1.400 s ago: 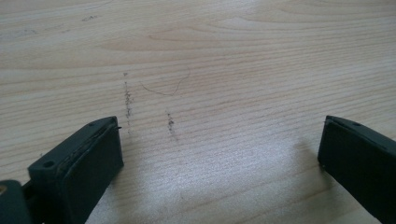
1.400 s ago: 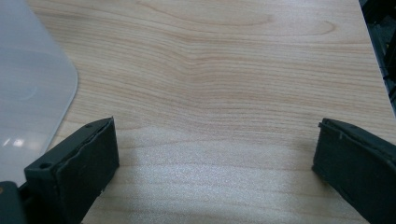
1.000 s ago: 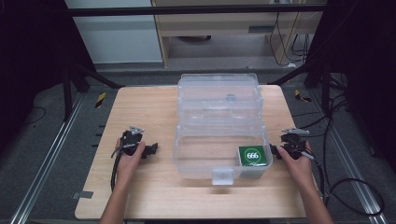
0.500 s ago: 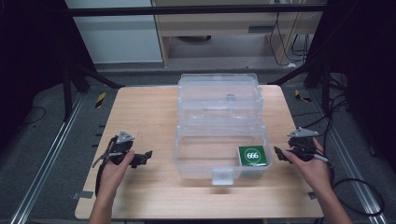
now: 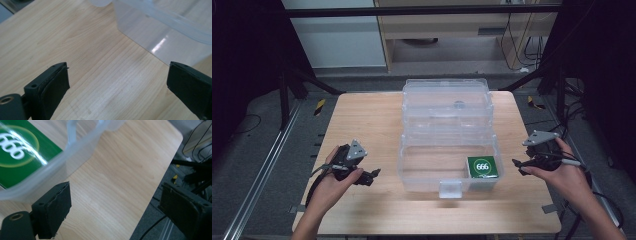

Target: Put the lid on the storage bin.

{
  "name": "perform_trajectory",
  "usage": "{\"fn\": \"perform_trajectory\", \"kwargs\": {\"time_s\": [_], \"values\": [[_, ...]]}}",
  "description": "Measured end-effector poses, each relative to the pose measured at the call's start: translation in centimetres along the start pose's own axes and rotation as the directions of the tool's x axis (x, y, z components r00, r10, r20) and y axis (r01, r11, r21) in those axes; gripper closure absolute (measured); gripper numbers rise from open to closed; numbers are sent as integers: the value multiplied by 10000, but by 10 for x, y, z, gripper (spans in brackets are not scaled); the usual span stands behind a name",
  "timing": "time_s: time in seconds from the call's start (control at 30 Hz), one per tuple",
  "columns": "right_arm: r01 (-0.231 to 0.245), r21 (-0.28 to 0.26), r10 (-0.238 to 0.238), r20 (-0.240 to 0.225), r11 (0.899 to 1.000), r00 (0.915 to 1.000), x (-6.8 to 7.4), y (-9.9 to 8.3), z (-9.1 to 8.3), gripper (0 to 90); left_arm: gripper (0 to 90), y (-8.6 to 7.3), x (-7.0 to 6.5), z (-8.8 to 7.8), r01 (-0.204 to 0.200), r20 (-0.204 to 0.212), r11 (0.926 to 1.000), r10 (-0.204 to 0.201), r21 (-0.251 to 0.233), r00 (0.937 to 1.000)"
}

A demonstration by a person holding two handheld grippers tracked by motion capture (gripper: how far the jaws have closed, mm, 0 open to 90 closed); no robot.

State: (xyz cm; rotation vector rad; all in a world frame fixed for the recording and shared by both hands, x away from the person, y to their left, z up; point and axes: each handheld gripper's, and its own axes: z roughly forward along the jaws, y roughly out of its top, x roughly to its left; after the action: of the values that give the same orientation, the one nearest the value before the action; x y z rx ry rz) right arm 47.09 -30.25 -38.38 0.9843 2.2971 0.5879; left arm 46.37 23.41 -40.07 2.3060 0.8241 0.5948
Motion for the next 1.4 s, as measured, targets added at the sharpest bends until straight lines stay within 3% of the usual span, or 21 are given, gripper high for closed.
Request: {"fn": "perform_trajectory", "kwargs": {"time_s": [0.23, 0.33, 0.4, 0.47, 0.5, 0.53, 0.57, 0.63, 0.67, 0.7, 0.73, 0.77, 0.8, 0.83, 0.9, 0.93, 0.97, 1.0, 1.1, 1.33, 1.4], "values": [[1116, -143, -1118, -166, 9937, 9936, -4, 37, -14, 164, 37, 17, -12, -11, -390, 615, 9992, 389, 20, 9973], [1589, -375, -1605, -453, 9866, 9860, -6, 60, -21, 215, 37, 35, -24, -12, -1108, 745, 9935, 1085, 276, 9913], [1826, -461, -1848, -489, 9821, 9816, -7, 68, -23, 251, 37, 42, -28, -12, -1304, 791, 9910, 1278, 292, 9886], [2455, -646, -2502, -805, 9673, 9648, -6, 93, -29, 309, 37, 53, -33, -13, -1612, 827, 9865, 1583, 299, 9839], [2455, -646, -2502, -805, 9673, 9648, -6, 93, -29, 309, 37, 56, -35, -13, -1700, 843, 9851, 1673, 250, 9823], [2819, -716, -2876, -873, 9568, 9538, -4, 105, -30, 337, 43, 66, -38, -14, -1878, 1001, 9819, 1847, 230, 9777], [2819, -716, -2876, -873, 9568, 9538, -4, 105, -30, 337, 52, 66, -38, -14, -1878, 1001, 9819, 1847, 230, 9777], [3181, -714, -3237, -877, 9453, 9421, -3, 118, -31, 370, 56, 74, -40, -13, -2031, 1107, 9790, 1996, 205, 9736], [3356, -756, -3418, -938, 9390, 9351, -2, 123, -30, 389, 57, 77, -42, -13, -2131, 1149, 9768, 2094, 205, 9710], [3686, -699, -3742, -1018, 9270, 9217, -1, 133, -28, 425, 59, 81, -43, -12, -2225, 1184, 9746, 2182, 240, 9687], [3686, -699, -3742, -1018, 9270, 9217, -1, 133, -28, 425, 59, 84, -45, -11, -2282, 1230, 9734, 2238, 226, 9669], [3882, -657, -3932, -1029, 9192, 9137, 0, 138, -26, 443, 59, 87, -47, -10, -2348, 1282, 9718, 2304, 200, 9646], [4248, -535, -4282, -1047, 9037, 8976, 3, 148, -21, 476, 63, 91, -51, -8, -2538, 1414, 9671, 2490, 167, 9581], [4248, -535, -4282, -1047, 9037, 8976, 3, 148, -21, 476, 64, 91, -51, -8, -2538, 1414, 9671, 2490, 167, 9581], [4750, -196, -4741, -1091, 8798, 8737, 7, 163, -11, 459, 69, 98, -57, -2, -2924, 1609, 9560, 2848, 253, 9450], [4941, -150, -4924, -1128, 8693, 8630, 7, 168, -7, 442, 80, 98, -57, -2, -2924, 1609, 9560, 2848, 253, 9450], [4941, -150, -4924, -1128, 8693, 8630, 7, 168, -7, 442, 80, 99, -58, 1, -3047, 1608, 9521, 2970, 253, 9412], [5183, -115, -5156, -1243, 8551, 8478, 8, 177, 0, 435, 90, 103, -60, 6, -3203, 1764, 9468, 3103, 305, 9341], [5367, 116, -5305, -1347, 8437, 8369, 7, 186, 9, 391, 75, 106, -61, 13, -3528, 2088, 9345, 3362, 470, 9184], [5703, 273, -5572, -1798, 8210, 8107, 3, 192, 26, 493, 95, 108, -68, 26, -3712, 2565, 9269, 3463, 546, 9024], [5884, 397, -5710, -1968, 8076, 7970, 2, 193, 30, 522, 123, 108, -71, 28, -3903, 2716, 9181, 3592, 688, 8929]]}}
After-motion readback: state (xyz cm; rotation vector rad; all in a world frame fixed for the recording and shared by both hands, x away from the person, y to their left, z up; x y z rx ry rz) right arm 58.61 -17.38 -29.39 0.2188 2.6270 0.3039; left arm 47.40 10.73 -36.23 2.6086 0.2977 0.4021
